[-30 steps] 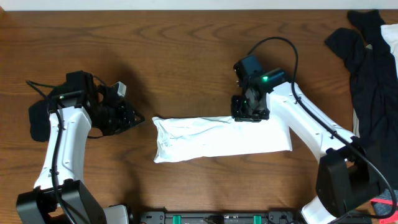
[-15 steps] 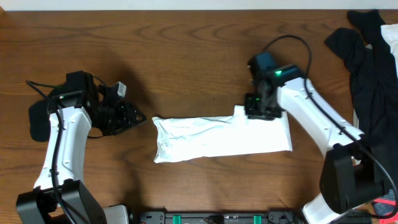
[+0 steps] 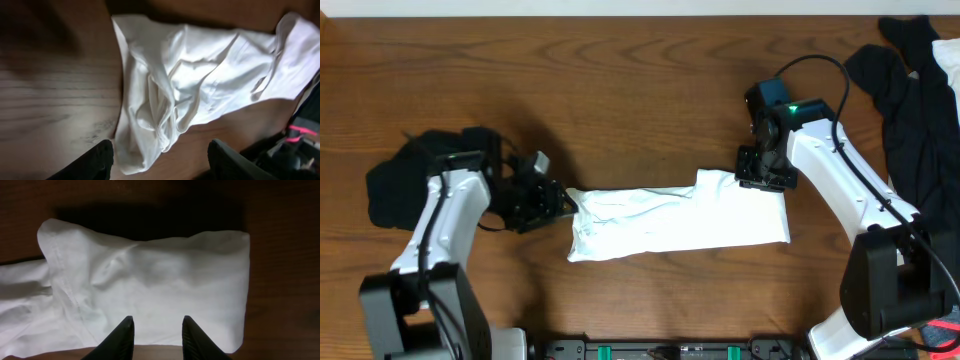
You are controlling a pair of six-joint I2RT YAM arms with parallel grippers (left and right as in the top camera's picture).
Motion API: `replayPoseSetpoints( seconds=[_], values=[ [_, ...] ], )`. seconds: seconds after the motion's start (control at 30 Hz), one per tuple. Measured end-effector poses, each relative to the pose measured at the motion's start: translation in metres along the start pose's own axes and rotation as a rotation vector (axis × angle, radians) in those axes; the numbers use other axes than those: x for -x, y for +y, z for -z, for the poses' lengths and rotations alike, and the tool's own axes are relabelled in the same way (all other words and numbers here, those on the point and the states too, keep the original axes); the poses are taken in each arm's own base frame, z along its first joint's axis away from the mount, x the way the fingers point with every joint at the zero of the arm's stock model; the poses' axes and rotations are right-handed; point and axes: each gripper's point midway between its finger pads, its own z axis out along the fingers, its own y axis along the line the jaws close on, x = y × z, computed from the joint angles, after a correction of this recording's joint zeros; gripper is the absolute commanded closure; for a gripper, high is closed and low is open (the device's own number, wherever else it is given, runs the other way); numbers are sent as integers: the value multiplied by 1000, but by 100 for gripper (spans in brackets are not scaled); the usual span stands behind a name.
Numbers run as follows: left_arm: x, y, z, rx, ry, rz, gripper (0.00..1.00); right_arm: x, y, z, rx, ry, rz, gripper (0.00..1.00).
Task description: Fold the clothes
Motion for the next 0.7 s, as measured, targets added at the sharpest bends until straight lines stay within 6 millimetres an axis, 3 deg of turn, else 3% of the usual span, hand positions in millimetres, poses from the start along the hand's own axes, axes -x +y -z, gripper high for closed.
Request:
replayPoseSetpoints(
  seconds=[0.47,0.6,0.63,0.7],
  values=[
    [-7,16,-60,73,173,-25,36,-2,-1,0,-6,8,0,70],
    [-7,12,-66,52,186,-27,38,-2,-2,0,-7,9,0,70],
    [-7,9,-67,44,187,-32,44,-2,-1,0,-7,8,0,70],
    [-7,6,-71,34,194,-39,69,-2,-1,0,-7,8,0,70]
  ],
)
